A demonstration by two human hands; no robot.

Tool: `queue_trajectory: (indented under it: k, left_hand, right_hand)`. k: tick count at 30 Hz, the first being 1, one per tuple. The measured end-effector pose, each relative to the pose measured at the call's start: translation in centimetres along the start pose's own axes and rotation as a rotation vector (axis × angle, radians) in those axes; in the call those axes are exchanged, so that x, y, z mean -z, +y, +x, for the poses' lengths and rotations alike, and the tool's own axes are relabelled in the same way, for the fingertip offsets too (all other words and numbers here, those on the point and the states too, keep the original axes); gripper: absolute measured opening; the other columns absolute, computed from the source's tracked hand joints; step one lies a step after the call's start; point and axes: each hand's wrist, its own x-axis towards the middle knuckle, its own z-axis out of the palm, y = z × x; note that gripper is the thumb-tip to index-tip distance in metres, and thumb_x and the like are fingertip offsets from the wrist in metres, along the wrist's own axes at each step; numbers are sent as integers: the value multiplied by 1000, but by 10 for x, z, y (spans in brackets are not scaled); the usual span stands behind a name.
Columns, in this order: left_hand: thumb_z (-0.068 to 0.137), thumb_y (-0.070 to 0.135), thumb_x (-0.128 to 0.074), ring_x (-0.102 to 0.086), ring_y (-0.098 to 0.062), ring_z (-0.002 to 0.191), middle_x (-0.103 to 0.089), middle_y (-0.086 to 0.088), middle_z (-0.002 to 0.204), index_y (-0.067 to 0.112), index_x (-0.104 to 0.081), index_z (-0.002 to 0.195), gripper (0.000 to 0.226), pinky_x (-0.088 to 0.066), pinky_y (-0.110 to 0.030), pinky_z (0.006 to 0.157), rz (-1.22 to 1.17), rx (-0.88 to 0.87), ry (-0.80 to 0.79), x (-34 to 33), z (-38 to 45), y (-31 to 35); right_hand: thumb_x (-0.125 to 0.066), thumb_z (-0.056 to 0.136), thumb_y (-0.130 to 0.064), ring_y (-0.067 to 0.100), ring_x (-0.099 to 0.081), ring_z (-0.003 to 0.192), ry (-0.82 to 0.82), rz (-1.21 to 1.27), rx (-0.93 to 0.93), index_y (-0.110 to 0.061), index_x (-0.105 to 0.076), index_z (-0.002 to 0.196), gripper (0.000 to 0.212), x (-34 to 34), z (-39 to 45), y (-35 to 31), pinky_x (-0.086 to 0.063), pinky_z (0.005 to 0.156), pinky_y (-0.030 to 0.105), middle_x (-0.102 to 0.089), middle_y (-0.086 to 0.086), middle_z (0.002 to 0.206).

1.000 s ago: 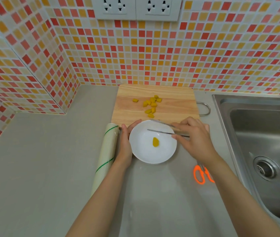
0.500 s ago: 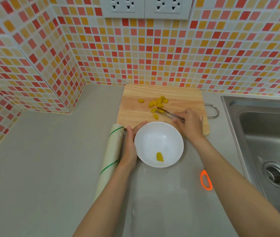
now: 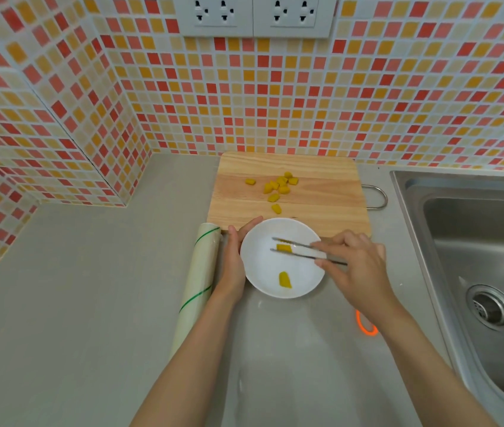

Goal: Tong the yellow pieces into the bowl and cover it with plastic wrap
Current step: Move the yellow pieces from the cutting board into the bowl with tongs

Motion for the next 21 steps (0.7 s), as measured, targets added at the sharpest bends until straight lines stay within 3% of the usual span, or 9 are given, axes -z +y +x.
queue_trajectory:
  k: [3, 7, 10, 16, 21]
  left_hand:
    - [98, 50, -11, -61, -10, 113, -68, 10, 117, 31, -63, 112, 57, -47, -28, 91, 2, 5, 5, -1, -1, 1]
    - [99, 47, -10, -64, -4, 106, -71, 15, 109, 30, -62, 112, 57, -52, -18, 81, 7, -3, 7, -1, -1, 1]
    - [99, 48, -10, -63, -5, 106, -70, 15, 110, 31, -62, 112, 56, -51, -21, 83, 10, 8, 19, -2, -1, 1]
    - [99, 48, -10, -58, -15, 116, -67, 10, 116, 30, -61, 114, 56, -46, -31, 94, -28, 28, 20, -2, -1, 1]
    - [99, 45, -9, -60, -15, 113, -69, 10, 112, 28, -61, 113, 57, -46, -32, 96, -21, 22, 19, -4, -2, 3]
  right_hand:
    - [-70, 79, -27, 22, -54, 96, -9, 4, 0, -27, -68, 111, 32, -2, -3, 2, -13, 71, 25, -57, -3, 91]
    - [-69, 80, -26, 23, -55, 97, 128, 127, -80, -25, -65, 118, 38, -6, 23, 7, -27, 83, 34, -56, 4, 92]
    - [-67, 82, -25, 25, -53, 104, 171, 128, -175, -21, -62, 121, 39, -18, 58, 14, -26, 88, 32, -58, 8, 99]
    - [-62, 85, -30, 28, -50, 111, 30, -22, -242, -24, -61, 122, 37, -45, 114, 30, -31, 90, 38, -58, 12, 109]
    - [-60, 86, -29, 28, -51, 108, 40, -62, -222, -24, -63, 119, 34, -56, 128, 28, -30, 88, 38, -58, 11, 107]
